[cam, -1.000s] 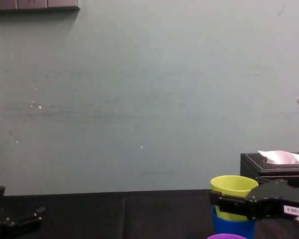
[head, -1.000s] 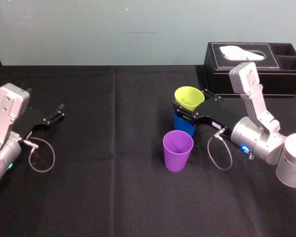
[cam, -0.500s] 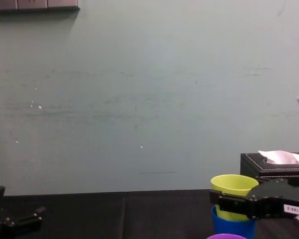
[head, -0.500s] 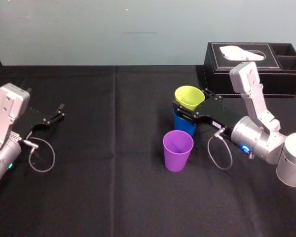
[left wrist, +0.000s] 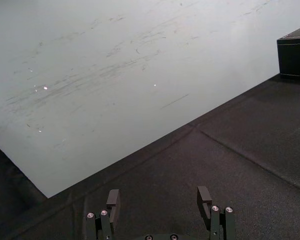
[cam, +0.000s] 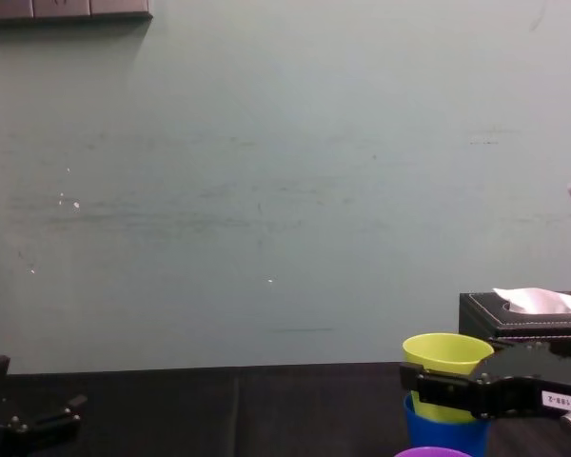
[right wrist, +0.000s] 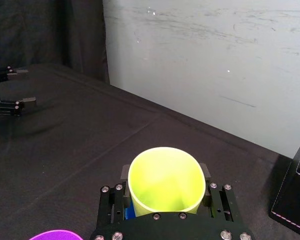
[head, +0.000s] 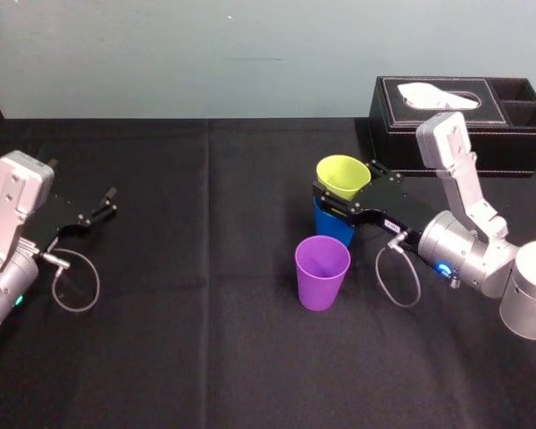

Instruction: Stack the three plastic cups sequentially using one hand.

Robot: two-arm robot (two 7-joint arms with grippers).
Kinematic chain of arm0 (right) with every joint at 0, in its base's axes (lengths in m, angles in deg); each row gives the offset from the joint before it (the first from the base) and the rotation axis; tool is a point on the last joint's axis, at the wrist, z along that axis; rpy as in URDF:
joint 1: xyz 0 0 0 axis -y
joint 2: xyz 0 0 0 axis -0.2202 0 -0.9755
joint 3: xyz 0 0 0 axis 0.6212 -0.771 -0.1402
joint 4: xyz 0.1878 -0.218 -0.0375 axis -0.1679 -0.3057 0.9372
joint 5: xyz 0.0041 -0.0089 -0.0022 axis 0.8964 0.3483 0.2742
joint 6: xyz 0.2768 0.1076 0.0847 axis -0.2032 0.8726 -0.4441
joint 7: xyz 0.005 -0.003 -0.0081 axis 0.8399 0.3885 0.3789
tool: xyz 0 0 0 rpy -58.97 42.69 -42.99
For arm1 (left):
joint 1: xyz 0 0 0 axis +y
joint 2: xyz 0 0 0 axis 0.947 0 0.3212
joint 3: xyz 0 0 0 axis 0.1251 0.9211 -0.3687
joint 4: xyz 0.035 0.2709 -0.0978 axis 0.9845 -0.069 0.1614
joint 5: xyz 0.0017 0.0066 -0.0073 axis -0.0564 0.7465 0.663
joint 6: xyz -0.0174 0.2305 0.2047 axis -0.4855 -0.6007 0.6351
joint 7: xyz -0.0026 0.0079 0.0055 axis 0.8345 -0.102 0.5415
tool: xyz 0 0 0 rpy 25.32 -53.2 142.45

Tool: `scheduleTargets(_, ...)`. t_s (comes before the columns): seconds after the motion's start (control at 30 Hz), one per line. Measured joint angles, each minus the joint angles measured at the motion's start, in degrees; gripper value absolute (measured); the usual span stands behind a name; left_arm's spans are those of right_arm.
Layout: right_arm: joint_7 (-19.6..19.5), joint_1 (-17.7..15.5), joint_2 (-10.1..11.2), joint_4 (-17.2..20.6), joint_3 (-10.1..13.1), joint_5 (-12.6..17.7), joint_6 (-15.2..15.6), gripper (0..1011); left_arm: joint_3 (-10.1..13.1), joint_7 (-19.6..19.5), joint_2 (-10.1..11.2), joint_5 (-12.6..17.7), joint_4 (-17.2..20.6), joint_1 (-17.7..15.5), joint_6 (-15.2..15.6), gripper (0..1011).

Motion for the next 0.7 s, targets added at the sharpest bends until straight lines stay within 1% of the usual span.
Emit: scheduleTargets(0.7,-0.5,-0.8,-0.5,-0.5,0.3,-0.8,-0.7,761,0.0,0.0,0.0,0.0,0.0,0.0,0.0,1011)
